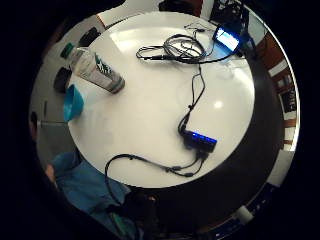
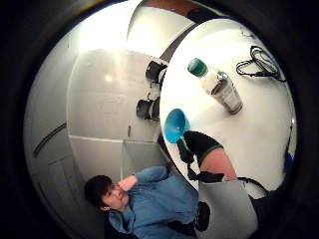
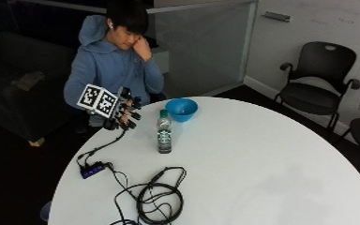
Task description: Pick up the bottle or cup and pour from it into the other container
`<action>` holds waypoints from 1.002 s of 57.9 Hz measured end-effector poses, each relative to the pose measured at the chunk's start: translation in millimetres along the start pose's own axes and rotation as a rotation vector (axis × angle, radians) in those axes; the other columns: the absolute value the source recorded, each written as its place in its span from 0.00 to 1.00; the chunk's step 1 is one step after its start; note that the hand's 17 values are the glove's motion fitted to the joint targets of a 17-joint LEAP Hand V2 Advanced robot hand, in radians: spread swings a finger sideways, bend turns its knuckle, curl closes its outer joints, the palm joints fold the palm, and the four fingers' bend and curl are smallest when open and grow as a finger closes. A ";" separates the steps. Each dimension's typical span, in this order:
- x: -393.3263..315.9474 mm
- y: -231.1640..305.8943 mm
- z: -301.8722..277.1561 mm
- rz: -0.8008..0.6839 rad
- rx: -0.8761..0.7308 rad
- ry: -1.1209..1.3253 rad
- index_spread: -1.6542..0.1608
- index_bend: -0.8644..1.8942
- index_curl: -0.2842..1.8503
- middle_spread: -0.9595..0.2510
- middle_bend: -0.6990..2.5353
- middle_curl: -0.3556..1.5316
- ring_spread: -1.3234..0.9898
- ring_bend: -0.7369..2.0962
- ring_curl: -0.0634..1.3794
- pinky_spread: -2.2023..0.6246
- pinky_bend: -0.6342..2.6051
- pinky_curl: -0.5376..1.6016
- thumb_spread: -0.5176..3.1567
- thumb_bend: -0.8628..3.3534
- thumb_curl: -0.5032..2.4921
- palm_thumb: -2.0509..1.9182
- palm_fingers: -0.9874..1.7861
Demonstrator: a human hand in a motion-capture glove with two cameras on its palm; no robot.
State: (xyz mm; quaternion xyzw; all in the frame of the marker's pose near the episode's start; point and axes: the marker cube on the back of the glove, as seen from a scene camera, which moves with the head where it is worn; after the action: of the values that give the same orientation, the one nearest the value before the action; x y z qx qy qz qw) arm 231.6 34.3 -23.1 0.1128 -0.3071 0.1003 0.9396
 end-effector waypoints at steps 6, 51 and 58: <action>9.3 -13.4 7.2 -0.002 -0.007 -0.086 0.69 0.37 0.23 0.76 0.28 0.35 0.64 0.46 0.25 0.86 0.40 0.38 0.40 0.20 0.29 0.68 0.36; 7.8 -99.5 134.8 -0.089 -0.037 -0.656 0.68 0.44 0.27 0.74 0.27 0.34 0.65 0.42 0.22 0.87 0.37 0.36 0.37 0.20 0.30 0.70 0.43; 2.9 -112.2 140.5 -0.102 0.078 -0.722 0.76 0.47 0.30 0.78 0.29 0.35 0.64 0.41 0.22 0.87 0.35 0.35 0.35 0.21 0.31 0.75 0.58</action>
State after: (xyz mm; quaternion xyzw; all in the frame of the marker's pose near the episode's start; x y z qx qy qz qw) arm 184.9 -110.9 72.2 0.1918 -0.6089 0.0185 0.7695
